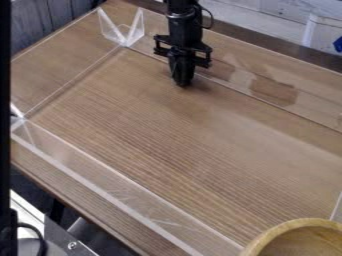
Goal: Remove the green block from inside the brown bowl and put it on the table
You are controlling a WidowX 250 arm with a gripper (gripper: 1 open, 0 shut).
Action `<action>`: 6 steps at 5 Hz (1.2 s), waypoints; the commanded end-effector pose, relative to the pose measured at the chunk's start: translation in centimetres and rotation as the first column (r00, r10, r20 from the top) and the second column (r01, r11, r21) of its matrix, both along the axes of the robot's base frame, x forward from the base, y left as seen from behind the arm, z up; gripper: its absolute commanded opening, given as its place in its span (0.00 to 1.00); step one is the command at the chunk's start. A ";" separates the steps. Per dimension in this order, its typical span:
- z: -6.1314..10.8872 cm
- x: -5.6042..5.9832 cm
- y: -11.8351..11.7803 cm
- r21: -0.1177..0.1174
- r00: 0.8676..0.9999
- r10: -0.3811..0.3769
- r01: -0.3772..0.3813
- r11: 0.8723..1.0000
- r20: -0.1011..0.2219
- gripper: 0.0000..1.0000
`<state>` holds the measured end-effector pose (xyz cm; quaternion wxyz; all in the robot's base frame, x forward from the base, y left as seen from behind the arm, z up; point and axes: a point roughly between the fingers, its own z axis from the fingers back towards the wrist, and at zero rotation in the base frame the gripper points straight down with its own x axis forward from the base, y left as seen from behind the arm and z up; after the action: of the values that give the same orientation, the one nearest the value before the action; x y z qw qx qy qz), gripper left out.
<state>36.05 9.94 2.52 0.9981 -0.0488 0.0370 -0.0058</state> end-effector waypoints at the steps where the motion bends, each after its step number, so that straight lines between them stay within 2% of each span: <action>1: 3.9 1.2 0.3 0.055 0.995 -0.005 0.000 0.998 0.103 0.00; 2: 4.1 1.1 0.2 0.072 0.995 -0.008 0.000 0.997 0.100 0.00; 3: 5.7 0.5 0.7 0.103 0.991 -0.049 0.036 0.994 0.126 0.00; 4: 7.4 -0.1 0.8 0.120 0.983 -0.065 0.045 0.992 0.169 0.00; 5: 8.4 -0.6 1.1 0.138 0.978 -0.079 0.053 0.989 0.194 0.00; 6: 8.0 -1.0 1.5 0.136 0.988 -0.024 0.003 0.991 0.154 0.00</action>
<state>34.15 10.71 6.40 0.9997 -0.0022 0.0179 -0.0192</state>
